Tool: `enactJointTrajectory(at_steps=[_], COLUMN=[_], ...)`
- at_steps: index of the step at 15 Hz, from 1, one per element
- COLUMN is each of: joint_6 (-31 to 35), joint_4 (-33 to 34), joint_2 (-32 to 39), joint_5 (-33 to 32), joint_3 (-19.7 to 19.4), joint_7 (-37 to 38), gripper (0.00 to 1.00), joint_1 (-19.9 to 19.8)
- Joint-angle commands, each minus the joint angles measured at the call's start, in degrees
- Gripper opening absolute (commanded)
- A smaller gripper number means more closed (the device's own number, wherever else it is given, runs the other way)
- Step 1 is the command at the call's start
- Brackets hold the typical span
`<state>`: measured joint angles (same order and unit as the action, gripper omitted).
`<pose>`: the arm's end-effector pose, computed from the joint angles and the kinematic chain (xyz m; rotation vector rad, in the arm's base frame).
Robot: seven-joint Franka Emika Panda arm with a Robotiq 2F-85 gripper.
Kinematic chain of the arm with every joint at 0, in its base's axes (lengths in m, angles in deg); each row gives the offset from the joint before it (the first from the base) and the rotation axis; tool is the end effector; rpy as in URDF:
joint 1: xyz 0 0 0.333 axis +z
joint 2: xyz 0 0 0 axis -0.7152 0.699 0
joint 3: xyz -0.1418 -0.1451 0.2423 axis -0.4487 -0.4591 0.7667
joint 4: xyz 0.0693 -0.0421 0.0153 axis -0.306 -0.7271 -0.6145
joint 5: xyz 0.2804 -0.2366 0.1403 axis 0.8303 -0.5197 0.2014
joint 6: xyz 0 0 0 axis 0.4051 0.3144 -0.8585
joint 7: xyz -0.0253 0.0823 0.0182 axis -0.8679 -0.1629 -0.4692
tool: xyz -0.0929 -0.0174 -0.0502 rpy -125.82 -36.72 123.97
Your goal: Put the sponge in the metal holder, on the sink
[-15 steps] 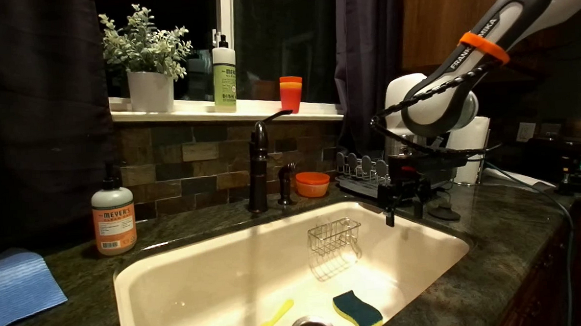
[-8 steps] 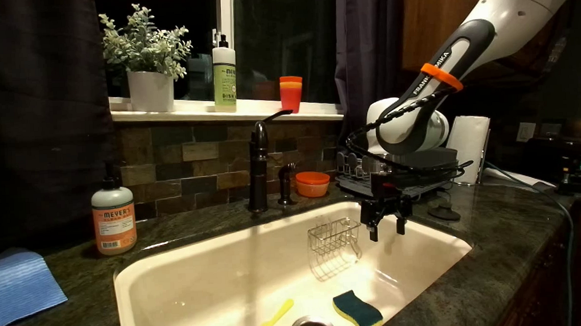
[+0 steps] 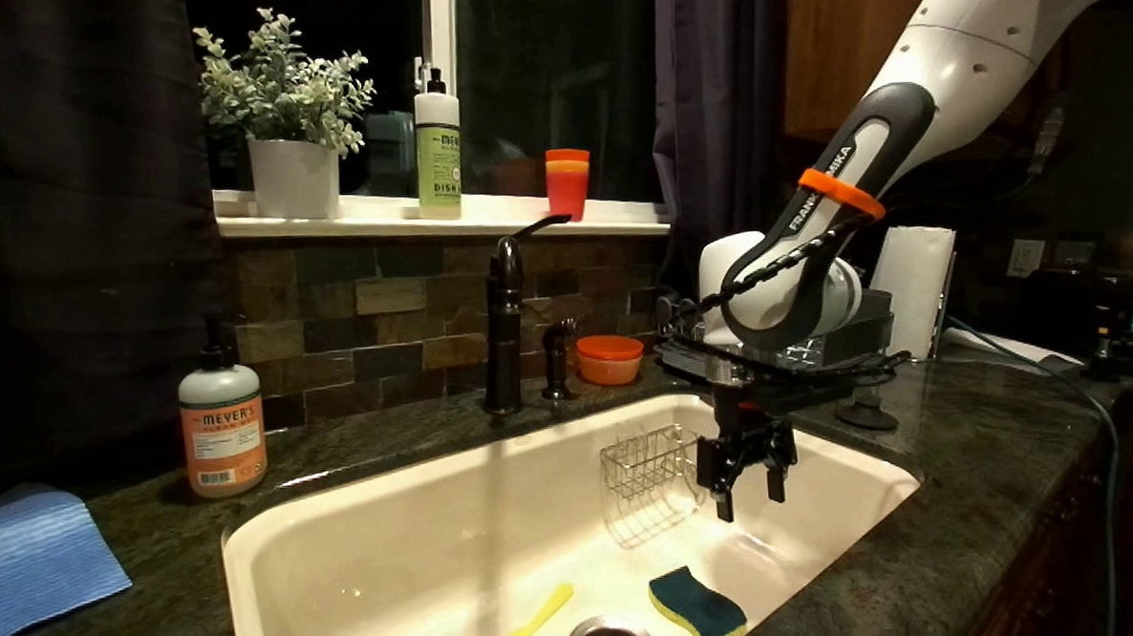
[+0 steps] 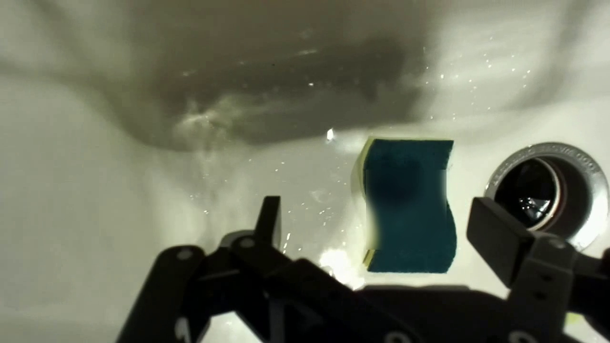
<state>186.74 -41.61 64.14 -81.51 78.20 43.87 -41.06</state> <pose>0.5026 0.0879 0.1548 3.1073 -0.1103 -0.2960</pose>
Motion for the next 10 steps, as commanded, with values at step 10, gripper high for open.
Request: enactJointTrajectory(at_steps=[10], joint_6=[11.02], joint_4=[13.00], joint_2=[18.93], joint_5=[-0.30], joint_3=[-2.13], joint_7=[-3.09], gripper=[1.00], joint_1=[6.74])
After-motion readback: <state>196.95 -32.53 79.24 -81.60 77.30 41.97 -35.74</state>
